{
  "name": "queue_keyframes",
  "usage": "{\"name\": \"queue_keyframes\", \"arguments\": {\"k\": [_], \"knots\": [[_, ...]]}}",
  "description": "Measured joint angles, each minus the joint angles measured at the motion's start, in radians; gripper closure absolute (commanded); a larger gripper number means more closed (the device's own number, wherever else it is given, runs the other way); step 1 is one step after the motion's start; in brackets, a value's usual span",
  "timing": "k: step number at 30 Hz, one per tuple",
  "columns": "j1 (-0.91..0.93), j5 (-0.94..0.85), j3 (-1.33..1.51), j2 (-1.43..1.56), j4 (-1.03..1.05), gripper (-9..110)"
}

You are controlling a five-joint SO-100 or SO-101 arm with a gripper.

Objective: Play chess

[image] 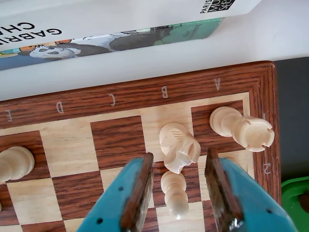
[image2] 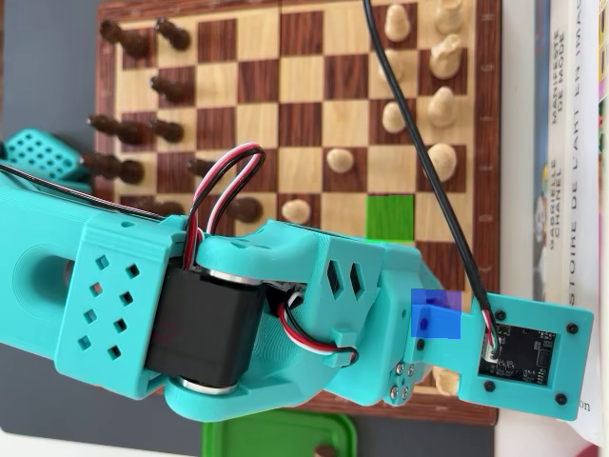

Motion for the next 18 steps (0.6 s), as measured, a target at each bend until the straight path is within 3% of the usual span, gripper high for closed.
{"name": "queue_keyframes", "arguments": {"k": [18], "knots": [[0.0,0.0,-0.054,-0.069,0.0,85]]}}
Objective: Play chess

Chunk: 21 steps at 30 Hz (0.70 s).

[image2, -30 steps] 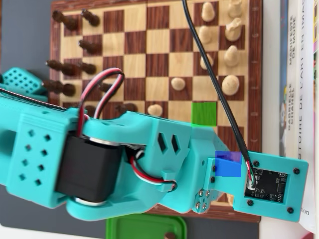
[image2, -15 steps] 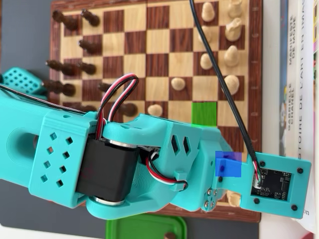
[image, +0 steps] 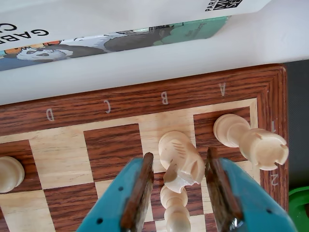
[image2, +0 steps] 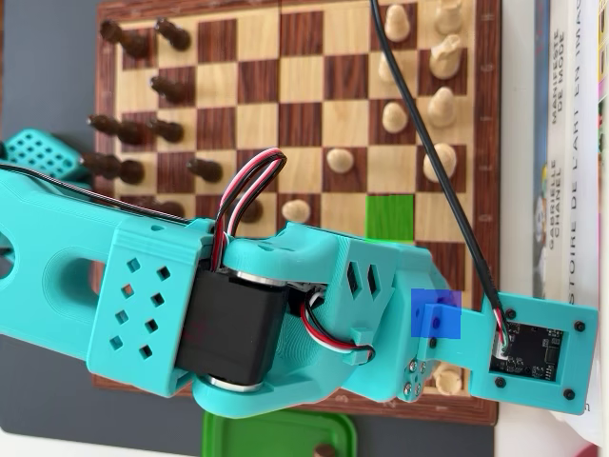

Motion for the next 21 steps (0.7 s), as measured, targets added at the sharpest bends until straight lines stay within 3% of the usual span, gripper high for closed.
{"name": "queue_keyframes", "arguments": {"k": [21], "knots": [[0.0,0.0,0.0,0.0,0.0,92]]}}
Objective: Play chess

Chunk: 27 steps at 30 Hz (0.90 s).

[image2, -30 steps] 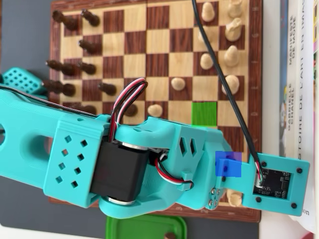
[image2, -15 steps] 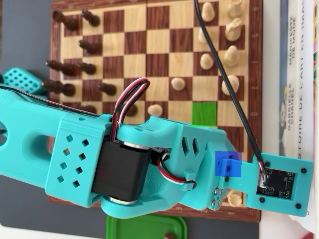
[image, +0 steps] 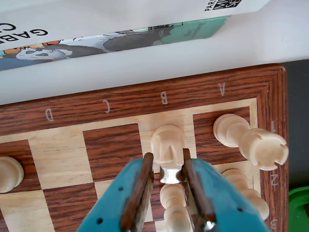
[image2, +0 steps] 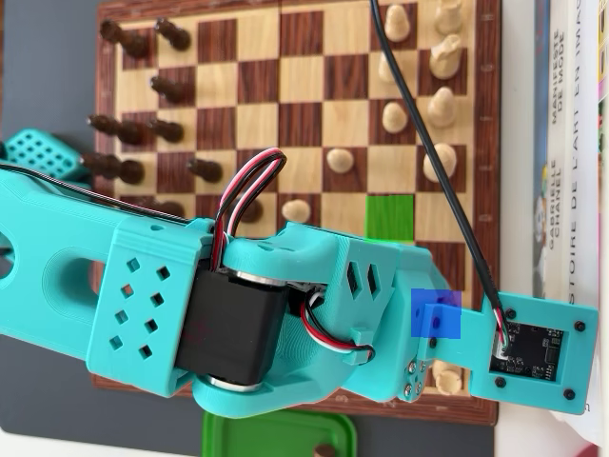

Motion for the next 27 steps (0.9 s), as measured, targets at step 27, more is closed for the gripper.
{"name": "queue_keyframes", "arguments": {"k": [27], "knots": [[0.0,0.0,0.0,0.0,0.0,98]]}}
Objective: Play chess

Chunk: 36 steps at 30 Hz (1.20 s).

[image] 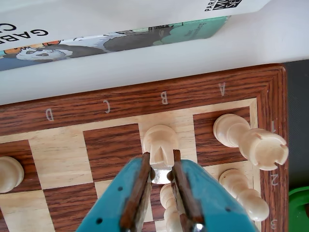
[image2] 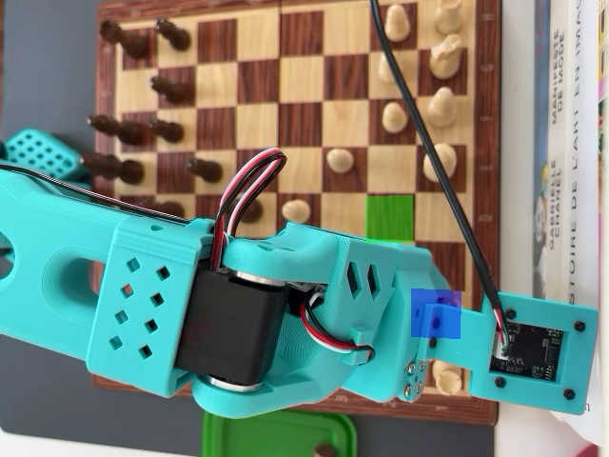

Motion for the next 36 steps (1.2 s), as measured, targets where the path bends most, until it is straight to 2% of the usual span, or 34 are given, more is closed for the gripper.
{"name": "queue_keyframes", "arguments": {"k": [26,36], "knots": [[0.0,0.0,0.0,0.034,0.0,98],[-0.002,0.0,0.204,0.262,0.0,98]]}}
